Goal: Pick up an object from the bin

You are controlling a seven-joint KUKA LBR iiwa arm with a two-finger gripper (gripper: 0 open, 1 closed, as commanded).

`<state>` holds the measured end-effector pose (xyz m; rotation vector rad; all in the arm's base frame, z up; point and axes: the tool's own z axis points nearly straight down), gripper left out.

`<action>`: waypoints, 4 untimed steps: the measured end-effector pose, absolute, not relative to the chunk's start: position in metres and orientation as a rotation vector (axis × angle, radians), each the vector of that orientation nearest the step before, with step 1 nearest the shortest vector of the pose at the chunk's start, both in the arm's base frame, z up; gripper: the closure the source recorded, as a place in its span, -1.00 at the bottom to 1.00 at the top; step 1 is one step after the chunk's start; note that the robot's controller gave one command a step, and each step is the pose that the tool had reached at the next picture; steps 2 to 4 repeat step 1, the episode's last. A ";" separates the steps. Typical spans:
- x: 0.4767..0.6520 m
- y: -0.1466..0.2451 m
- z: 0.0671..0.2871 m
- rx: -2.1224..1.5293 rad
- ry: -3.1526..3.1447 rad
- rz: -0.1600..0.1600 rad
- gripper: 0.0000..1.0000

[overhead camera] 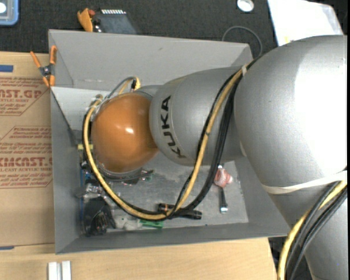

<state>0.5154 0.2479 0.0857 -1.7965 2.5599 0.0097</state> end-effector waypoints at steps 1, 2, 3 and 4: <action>0.515 0.249 0.123 -1.794 2.560 0.013 1.00; 0.515 0.249 0.123 -1.794 2.560 0.013 1.00; 0.515 0.249 0.123 -1.794 2.560 0.013 1.00; 0.515 0.249 0.123 -1.794 2.560 0.013 1.00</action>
Offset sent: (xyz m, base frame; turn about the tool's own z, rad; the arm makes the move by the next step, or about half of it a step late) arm -0.0009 0.0001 0.0445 -0.0004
